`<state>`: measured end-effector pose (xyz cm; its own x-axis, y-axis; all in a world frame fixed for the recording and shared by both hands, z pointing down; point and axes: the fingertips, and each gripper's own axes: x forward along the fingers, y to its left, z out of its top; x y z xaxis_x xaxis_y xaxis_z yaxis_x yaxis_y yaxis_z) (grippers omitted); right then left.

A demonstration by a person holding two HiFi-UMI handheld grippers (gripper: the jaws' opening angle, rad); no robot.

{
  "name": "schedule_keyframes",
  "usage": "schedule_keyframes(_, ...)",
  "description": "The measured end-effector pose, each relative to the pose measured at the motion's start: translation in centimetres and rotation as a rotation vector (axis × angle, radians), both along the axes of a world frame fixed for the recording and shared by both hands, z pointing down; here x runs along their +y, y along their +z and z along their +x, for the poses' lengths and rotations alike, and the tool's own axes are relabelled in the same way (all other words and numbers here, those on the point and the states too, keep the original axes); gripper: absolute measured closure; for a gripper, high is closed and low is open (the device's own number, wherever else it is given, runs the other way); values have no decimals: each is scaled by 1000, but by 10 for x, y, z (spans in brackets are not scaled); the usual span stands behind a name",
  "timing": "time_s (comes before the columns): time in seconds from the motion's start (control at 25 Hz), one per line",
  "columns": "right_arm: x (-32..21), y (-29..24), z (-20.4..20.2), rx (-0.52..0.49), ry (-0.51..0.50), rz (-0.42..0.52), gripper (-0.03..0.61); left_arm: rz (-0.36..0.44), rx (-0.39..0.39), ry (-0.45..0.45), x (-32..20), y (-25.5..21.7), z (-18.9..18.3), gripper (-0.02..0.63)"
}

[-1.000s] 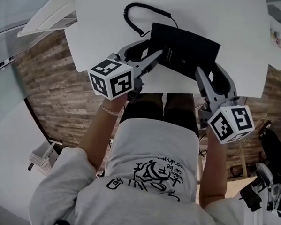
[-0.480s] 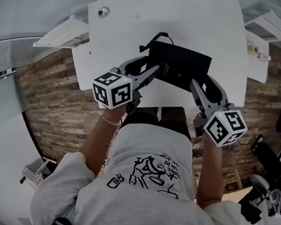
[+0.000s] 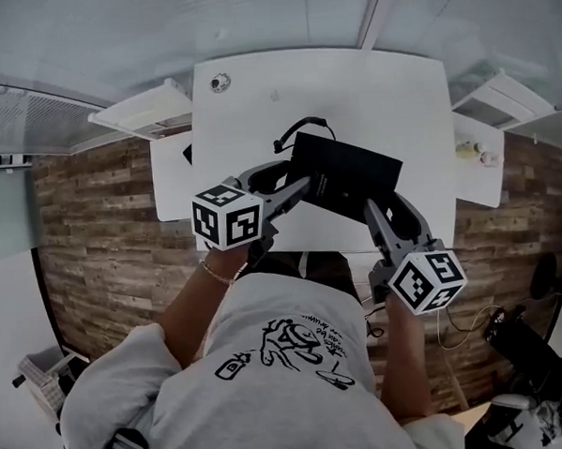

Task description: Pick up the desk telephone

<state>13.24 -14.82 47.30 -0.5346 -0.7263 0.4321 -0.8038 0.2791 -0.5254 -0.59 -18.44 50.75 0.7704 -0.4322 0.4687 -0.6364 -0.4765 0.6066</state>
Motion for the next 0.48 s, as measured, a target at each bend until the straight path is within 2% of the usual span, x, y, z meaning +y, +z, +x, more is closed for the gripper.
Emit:
schedule_keyframes(0.16, 15, -21, -1, -12, 2, -3, 390, 1, -3, -1, 14, -23, -2, 397)
schedule_keyframes(0.28, 19, -44, 4, -9, 0, 36, 390, 35, 16, -9, 17, -49, 3, 397)
schedule_keyframes(0.48, 27, -79, 5, -2, -13, 69, 390, 26, 49, -8, 26, -84, 3, 397)
